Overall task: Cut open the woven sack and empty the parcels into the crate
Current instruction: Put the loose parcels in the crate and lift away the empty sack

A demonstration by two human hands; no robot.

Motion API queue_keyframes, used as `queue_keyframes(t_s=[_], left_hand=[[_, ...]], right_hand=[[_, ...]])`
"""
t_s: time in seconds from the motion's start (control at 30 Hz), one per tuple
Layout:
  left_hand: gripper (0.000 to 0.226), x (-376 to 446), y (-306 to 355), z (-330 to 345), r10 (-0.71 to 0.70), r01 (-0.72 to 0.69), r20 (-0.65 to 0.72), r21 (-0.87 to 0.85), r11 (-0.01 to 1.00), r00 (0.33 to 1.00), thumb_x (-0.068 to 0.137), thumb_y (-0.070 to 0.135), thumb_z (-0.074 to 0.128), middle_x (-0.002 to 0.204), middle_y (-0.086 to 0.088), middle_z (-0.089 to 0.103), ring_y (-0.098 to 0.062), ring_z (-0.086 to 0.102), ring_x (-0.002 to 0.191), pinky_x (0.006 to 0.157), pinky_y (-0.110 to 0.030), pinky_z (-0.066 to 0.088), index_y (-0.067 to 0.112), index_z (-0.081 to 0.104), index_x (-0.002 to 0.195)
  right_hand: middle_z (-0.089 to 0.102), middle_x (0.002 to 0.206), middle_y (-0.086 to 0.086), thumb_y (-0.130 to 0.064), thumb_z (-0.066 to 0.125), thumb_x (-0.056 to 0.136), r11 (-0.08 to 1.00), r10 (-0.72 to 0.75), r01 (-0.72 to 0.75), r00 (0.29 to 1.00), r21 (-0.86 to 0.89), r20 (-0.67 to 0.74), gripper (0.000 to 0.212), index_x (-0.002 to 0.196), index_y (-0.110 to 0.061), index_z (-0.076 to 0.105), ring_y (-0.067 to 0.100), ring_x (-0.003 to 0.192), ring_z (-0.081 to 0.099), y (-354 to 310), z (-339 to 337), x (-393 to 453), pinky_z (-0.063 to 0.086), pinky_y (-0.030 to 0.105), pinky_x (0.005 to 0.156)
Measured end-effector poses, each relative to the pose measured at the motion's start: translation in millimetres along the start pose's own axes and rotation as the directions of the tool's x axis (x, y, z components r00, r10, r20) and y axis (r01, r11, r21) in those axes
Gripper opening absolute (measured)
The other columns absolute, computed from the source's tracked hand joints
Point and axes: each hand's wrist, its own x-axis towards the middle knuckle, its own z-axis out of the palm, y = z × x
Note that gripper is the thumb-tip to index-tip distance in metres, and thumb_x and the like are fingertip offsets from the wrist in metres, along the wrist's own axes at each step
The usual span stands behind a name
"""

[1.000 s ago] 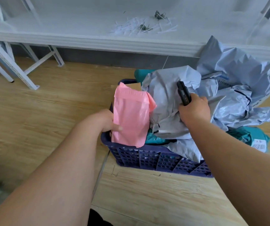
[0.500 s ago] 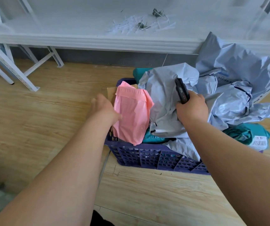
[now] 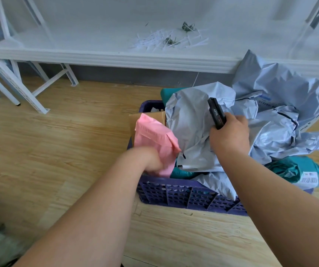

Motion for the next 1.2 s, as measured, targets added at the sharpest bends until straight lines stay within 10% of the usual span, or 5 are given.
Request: queue_keyframes(t_s=[0.2, 0.6, 0.83, 1.0, 1.2], left_hand=[[0.032, -10, 8, -31, -0.011, -0.146, -0.663, -0.181, 0.973, 0.748, 0.086, 0.036, 0.063, 0.114, -0.002, 0.053, -0.021, 0.053, 0.095, 0.071, -0.033, 0.042, 0.026, 0.06, 0.117], [0.058, 30, 11, -2, 0.101, -0.163, -0.536, -0.069, 0.984, 0.838, 0.092, 0.031, 0.052, 0.149, 0.0, 0.031, -0.028, 0.046, 0.123, 0.087, -0.038, 0.048, 0.044, 0.028, 0.144], [0.043, 20, 22, -17, 0.081, -0.333, -0.818, -0.14, 0.932, 0.57, 0.09, 0.011, 0.05, 0.12, -0.002, 0.05, -0.026, 0.053, 0.105, 0.081, -0.038, 0.049, 0.031, 0.058, 0.127], [0.049, 31, 23, 7, 0.179, -0.354, -0.691, -0.119, 0.928, 0.7, 0.089, 0.008, 0.052, 0.129, 0.008, 0.041, -0.017, 0.04, 0.12, 0.087, -0.025, 0.037, 0.033, 0.055, 0.131], [0.039, 23, 31, -14, 0.164, -0.347, -0.809, -0.052, 0.936, 0.565, 0.087, 0.017, 0.052, 0.122, 0.001, 0.053, -0.026, 0.046, 0.115, 0.095, -0.037, 0.042, 0.034, 0.063, 0.12]], right_hand=[[0.046, 0.127, 0.007, -0.015, 0.051, 0.088, 0.995, -0.097, 0.098, 0.995, -0.035, 0.016, 0.037, 0.123, -0.023, 0.058, 0.03, 0.121, 0.038, -10, 4, 0, 0.037, 0.035, 0.085], [0.057, 0.113, 0.006, -0.018, 0.054, 0.086, 0.992, -0.06, 0.045, 0.99, 0.118, 0.127, 0.027, 0.112, -0.021, 0.059, 0.028, 0.102, 0.057, 2, 5, -13, 0.043, 0.031, 0.079], [0.051, 0.132, 0.0, -0.015, 0.053, 0.089, 0.98, -0.186, 0.188, 0.982, 0.07, -0.047, 0.047, 0.135, -0.026, 0.05, 0.025, 0.124, 0.044, -11, -2, -15, 0.041, 0.037, 0.092], [0.056, 0.077, -0.005, -0.015, 0.055, 0.087, 0.999, -0.047, 0.044, 0.934, 0.016, 0.355, 0.022, 0.108, -0.021, 0.054, 0.013, 0.062, 0.05, -1, 6, -12, 0.034, 0.025, 0.053], [0.06, 0.085, -0.005, -0.016, 0.049, 0.086, 0.98, -0.106, 0.087, 0.989, 0.178, 0.099, 0.019, 0.102, -0.025, 0.056, 0.025, 0.088, 0.058, -12, -1, -17, 0.042, 0.031, 0.066]])
